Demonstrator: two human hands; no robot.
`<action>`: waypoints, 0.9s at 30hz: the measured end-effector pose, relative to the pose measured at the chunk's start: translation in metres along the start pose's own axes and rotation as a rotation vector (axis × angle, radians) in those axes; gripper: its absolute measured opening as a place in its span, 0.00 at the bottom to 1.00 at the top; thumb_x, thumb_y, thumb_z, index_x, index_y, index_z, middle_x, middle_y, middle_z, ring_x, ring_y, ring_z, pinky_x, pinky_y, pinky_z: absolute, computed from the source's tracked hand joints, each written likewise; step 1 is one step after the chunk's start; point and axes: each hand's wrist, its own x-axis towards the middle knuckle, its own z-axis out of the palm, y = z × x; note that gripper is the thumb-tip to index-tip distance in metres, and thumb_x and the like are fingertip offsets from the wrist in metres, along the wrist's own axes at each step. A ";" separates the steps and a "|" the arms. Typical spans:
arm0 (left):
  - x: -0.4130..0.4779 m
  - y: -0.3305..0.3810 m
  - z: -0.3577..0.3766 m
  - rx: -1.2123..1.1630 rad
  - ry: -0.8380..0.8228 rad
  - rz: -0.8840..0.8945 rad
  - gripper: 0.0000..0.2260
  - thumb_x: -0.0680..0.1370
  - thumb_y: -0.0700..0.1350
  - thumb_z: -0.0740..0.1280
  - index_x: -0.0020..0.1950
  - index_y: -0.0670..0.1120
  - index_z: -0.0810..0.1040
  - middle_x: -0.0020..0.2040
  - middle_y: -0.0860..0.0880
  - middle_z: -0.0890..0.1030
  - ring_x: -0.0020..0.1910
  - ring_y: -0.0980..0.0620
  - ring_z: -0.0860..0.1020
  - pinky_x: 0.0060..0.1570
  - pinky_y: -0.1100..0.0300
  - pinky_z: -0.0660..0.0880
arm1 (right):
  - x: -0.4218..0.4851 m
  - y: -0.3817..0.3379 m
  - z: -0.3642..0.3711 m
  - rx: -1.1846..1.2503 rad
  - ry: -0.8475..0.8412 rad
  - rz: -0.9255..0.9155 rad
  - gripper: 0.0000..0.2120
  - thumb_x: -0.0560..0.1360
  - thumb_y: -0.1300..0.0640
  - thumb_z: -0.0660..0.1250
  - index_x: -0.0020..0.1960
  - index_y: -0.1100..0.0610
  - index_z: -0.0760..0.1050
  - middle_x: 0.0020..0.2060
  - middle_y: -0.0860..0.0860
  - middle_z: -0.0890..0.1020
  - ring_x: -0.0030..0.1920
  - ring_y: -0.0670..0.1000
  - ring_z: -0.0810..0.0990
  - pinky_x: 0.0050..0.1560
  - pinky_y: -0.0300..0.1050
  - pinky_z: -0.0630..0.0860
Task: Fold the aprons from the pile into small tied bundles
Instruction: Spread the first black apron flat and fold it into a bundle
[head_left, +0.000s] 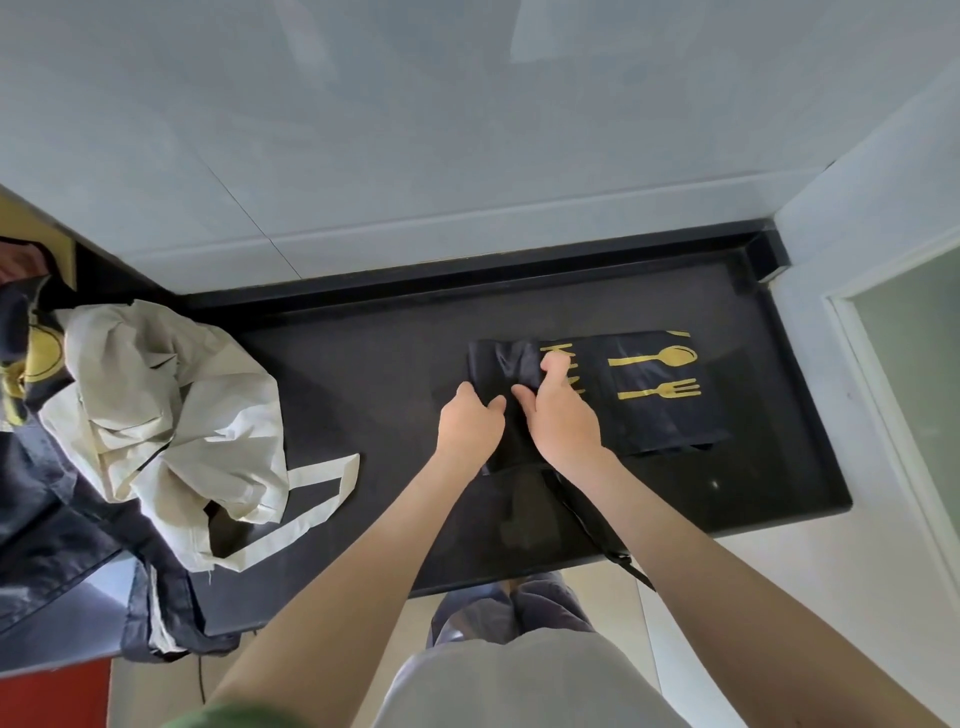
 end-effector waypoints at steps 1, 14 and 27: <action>0.000 -0.002 0.001 0.038 0.008 -0.001 0.10 0.81 0.49 0.62 0.52 0.44 0.64 0.45 0.47 0.73 0.38 0.53 0.72 0.41 0.57 0.73 | 0.000 0.002 0.001 -0.081 0.001 -0.030 0.15 0.80 0.49 0.62 0.60 0.58 0.63 0.45 0.51 0.74 0.42 0.51 0.76 0.39 0.40 0.71; -0.022 0.014 0.007 0.034 -0.017 0.424 0.11 0.81 0.51 0.59 0.51 0.43 0.71 0.51 0.50 0.75 0.44 0.56 0.75 0.42 0.66 0.72 | 0.011 -0.005 -0.033 0.430 -0.212 0.335 0.17 0.83 0.48 0.55 0.55 0.59 0.76 0.47 0.57 0.82 0.43 0.53 0.79 0.47 0.46 0.78; -0.006 0.011 0.016 -0.010 -0.051 0.268 0.14 0.81 0.41 0.62 0.66 0.44 0.68 0.64 0.47 0.72 0.52 0.55 0.73 0.52 0.66 0.72 | 0.008 0.029 -0.038 0.529 -0.113 0.533 0.28 0.80 0.44 0.60 0.75 0.55 0.61 0.72 0.55 0.68 0.70 0.58 0.68 0.67 0.53 0.67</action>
